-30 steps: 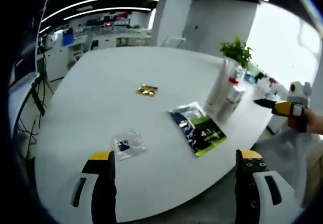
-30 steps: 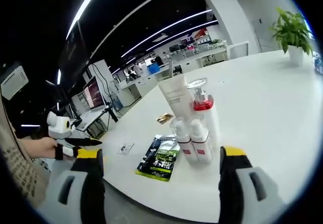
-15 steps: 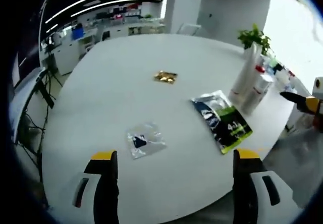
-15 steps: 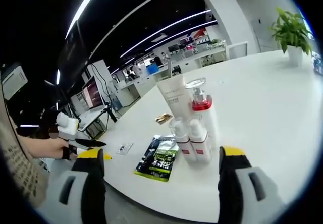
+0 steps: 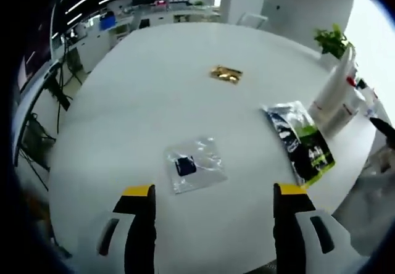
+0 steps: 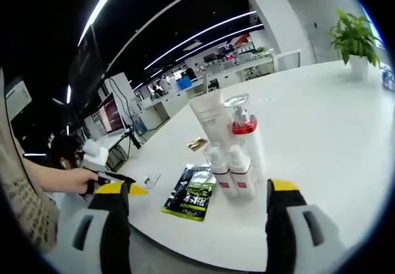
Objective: Arrange the skincare products in the storage area until every visible bottle or jar stands upright without overlapping.
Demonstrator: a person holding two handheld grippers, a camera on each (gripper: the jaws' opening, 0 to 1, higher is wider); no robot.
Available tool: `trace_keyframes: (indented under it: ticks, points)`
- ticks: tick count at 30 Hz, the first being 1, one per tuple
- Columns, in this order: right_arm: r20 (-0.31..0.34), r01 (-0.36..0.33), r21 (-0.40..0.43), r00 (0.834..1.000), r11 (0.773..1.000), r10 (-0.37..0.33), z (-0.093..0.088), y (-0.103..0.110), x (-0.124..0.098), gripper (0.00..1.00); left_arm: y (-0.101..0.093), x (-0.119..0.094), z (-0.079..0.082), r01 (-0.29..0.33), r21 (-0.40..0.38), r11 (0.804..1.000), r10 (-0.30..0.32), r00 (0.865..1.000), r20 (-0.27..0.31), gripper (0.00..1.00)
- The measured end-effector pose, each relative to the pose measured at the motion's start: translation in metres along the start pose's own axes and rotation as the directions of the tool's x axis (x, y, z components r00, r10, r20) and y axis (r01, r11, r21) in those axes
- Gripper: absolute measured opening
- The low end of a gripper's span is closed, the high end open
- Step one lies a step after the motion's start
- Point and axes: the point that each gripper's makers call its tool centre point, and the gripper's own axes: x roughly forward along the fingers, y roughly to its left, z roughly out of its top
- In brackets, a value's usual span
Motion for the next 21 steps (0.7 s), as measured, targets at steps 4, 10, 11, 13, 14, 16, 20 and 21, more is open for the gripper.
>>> trace_keyframes:
  ticks: [4,10,11,13,14,16,20,21]
  points:
    - [0.002,0.006,0.006,1.0,1.0,-0.007,0.0,-0.001,0.0,0.92,0.006,0.007,0.001,-0.033,-0.012,0.999,0.033,0.999,-0.022,0.72]
    - [0.004,0.016,0.013,1.0,1.0,-0.016,0.001,-0.002,0.0,0.92,0.013,0.016,0.0,-0.075,-0.028,0.997,0.074,0.996,-0.053,0.68]
    - [0.002,0.016,0.015,1.0,1.0,-0.016,0.0,-0.002,0.0,0.92,0.014,0.016,0.001,-0.084,-0.032,0.996,0.083,0.995,-0.055,0.68]
    - [-0.002,0.017,0.016,1.0,1.0,-0.017,-0.001,-0.002,0.001,0.92,0.014,0.017,0.004,-0.089,-0.033,0.995,0.087,0.995,-0.05,0.66]
    - [-0.005,0.016,0.017,1.0,1.0,-0.016,-0.001,-0.002,0.001,0.92,0.014,0.018,0.005,-0.092,-0.033,0.995,0.09,0.995,-0.049,0.66]
    - [-0.01,0.015,0.018,1.0,1.0,-0.015,-0.002,-0.001,0.001,0.92,0.016,0.02,0.007,-0.104,-0.03,0.994,0.102,0.993,-0.052,0.64]
    - [-0.015,0.016,0.018,1.0,1.0,-0.016,-0.003,-0.001,0.002,0.91,0.019,0.02,0.008,-0.123,-0.029,0.992,0.121,0.991,-0.054,0.59]
    - [-0.016,0.017,0.017,1.0,1.0,-0.017,-0.003,-0.002,0.002,0.91,0.019,0.02,0.008,-0.124,-0.029,0.992,0.123,0.991,-0.054,0.58]
